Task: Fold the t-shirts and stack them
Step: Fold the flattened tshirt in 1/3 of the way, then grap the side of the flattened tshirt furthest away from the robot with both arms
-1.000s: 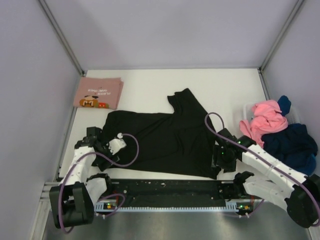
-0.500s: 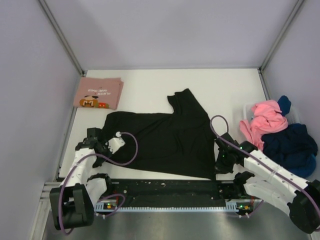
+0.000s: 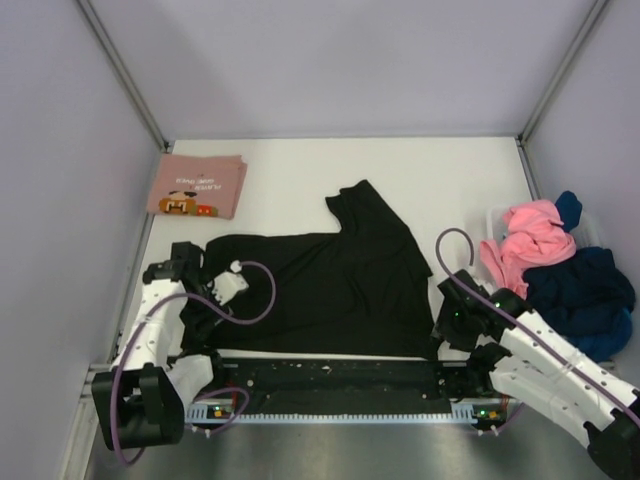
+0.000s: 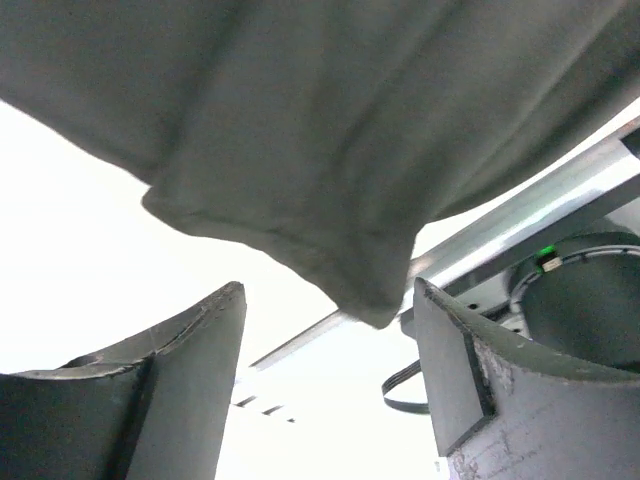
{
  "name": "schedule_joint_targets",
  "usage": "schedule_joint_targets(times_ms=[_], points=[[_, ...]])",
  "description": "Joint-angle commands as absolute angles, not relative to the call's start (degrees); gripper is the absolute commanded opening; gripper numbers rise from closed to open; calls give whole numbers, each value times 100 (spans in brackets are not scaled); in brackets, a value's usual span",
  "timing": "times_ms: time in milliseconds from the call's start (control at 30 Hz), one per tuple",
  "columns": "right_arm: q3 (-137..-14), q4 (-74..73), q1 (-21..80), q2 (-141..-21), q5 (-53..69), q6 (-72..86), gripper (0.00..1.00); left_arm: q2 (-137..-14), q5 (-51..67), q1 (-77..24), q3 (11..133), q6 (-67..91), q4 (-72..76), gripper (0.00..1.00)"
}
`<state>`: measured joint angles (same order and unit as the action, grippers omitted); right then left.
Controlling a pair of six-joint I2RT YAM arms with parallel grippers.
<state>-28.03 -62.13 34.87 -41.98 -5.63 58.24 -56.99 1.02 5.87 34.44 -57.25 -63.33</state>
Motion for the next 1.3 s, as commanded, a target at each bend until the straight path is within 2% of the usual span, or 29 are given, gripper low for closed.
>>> schedule_joint_targets(times_ms=[0,133,200,267,367,500,700,867,967,1133,1267], points=[[-3636,-5970,3568,-3990,-870,5574,49,-6028,412,571,5023,-5652,-6548,73],[-4691,-5065,3568,-4489,-1300,4443,62,-6740,1185,580,6457,-5292,-6320,74],[-5323,-4389,3568,-5129,-1380,3538,71,-7222,1519,580,6906,-5317,-6083,75],[-6034,-3904,3516,-5919,-1231,2588,74,-7749,1731,580,7258,-5422,-5845,75],[-7282,-3666,3157,-7247,-977,1760,74,-8646,2029,571,7803,-5826,-5678,73],[-8452,-3008,2366,-8978,463,1354,70,-9552,2128,571,8348,-6432,-5581,72],[-10675,-3014,2206,-11782,475,712,69,-10563,1635,571,8710,-6749,-5326,69],[-12425,-3365,2180,-13550,624,651,67,-11003,1723,571,8710,-7030,-5352,69],[-12971,-3550,2180,-14184,563,659,66,-11240,1644,571,8719,-7128,-5344,72],[-13017,-3630,2180,-14431,580,695,64,-11610,1573,571,8824,-7093,-5177,72],[-13034,-3630,2180,-14519,720,615,54,-11830,1670,571,8991,-7066,-5273,69]])
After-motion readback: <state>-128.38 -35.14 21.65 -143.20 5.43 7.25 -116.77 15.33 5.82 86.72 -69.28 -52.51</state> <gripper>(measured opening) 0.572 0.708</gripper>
